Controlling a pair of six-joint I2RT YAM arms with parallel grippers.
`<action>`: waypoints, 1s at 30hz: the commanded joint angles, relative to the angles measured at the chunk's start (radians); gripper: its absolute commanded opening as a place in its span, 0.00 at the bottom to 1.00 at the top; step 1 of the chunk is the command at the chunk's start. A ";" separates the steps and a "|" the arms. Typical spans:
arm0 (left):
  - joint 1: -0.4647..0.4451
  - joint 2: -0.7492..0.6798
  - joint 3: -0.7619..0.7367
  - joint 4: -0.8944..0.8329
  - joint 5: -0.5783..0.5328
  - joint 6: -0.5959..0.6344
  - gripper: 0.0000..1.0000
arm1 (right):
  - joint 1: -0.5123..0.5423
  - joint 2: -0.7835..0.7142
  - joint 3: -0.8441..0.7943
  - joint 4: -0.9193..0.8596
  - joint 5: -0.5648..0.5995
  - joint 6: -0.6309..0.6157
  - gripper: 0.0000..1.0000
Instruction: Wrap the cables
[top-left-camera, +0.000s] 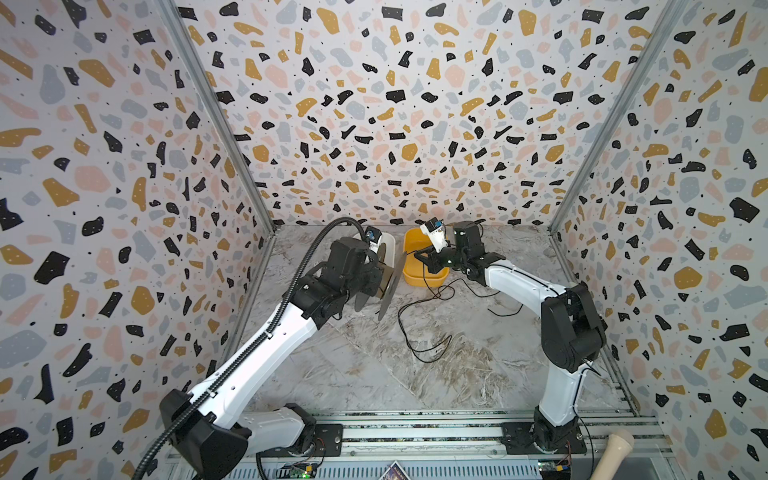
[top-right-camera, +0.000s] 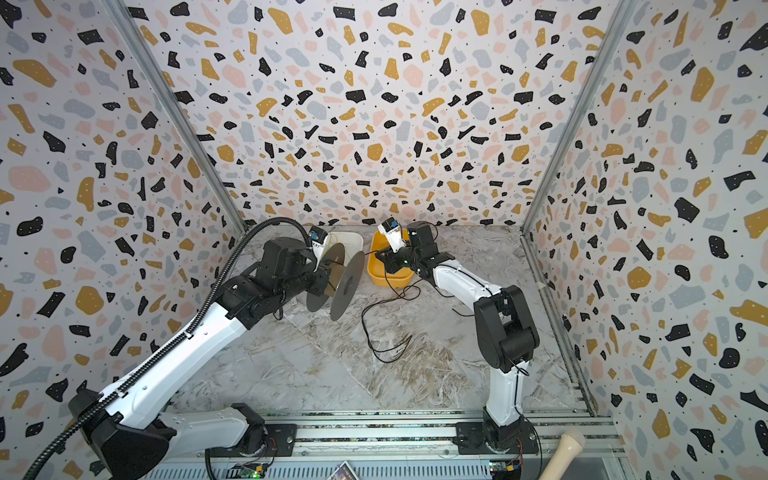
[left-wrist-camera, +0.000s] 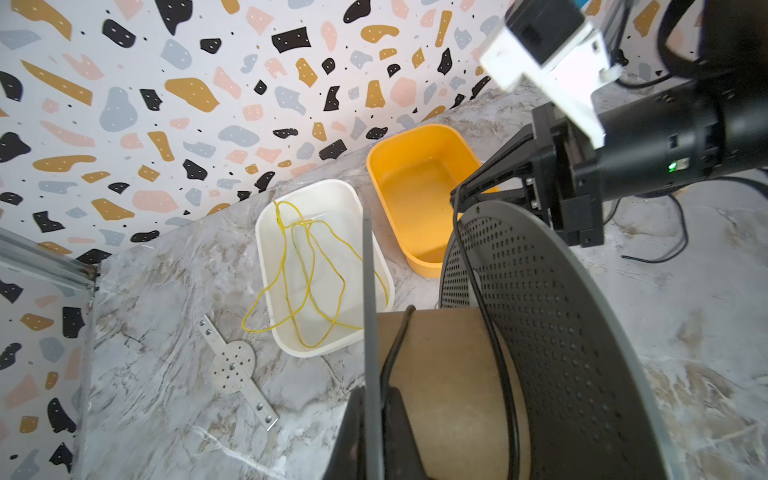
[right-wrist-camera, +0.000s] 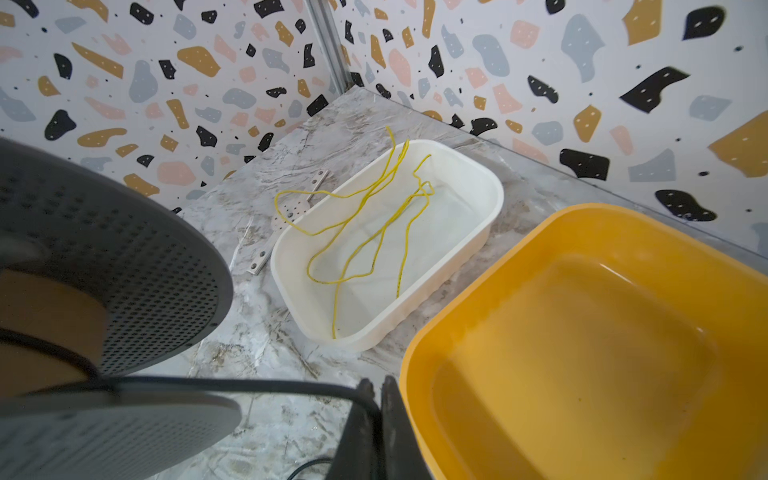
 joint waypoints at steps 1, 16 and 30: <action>0.013 -0.020 0.114 -0.035 0.045 -0.046 0.00 | -0.040 0.010 -0.063 0.043 0.055 0.040 0.10; 0.056 -0.014 0.202 -0.063 0.132 -0.094 0.00 | -0.038 -0.054 -0.341 0.294 -0.022 0.120 0.15; 0.062 0.000 0.280 -0.124 0.170 -0.113 0.00 | -0.022 -0.024 -0.359 0.359 -0.021 0.133 0.25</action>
